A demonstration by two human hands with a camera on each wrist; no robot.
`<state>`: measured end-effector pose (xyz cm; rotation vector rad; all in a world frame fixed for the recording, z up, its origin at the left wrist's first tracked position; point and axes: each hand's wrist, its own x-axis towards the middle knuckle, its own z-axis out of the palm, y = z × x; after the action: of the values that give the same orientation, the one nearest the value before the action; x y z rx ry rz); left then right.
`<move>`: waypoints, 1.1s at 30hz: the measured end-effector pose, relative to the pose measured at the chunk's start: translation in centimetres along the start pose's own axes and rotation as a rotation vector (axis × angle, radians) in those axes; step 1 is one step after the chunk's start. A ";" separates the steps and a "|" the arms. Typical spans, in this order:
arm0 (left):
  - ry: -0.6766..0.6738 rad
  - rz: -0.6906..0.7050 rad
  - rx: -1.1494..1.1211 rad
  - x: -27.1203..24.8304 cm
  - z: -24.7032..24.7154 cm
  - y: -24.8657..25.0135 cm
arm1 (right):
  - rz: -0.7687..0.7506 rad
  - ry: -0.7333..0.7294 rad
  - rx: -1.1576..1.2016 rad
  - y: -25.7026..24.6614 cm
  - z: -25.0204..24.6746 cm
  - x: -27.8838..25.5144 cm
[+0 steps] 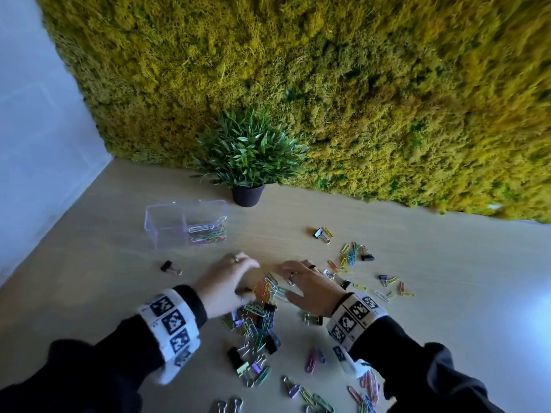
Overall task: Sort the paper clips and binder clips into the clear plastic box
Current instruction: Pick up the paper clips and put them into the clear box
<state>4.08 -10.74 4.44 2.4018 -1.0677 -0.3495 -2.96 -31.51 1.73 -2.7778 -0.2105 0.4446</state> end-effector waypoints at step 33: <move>-0.088 -0.300 -0.239 -1.4 0.9 -2.0 | 0.259 0.033 0.024 -2.0 2.1 -1.2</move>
<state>4.00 -8.82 2.71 2.3439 -0.6557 -0.6517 -4.99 -29.24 0.87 -2.7964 0.1640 0.4582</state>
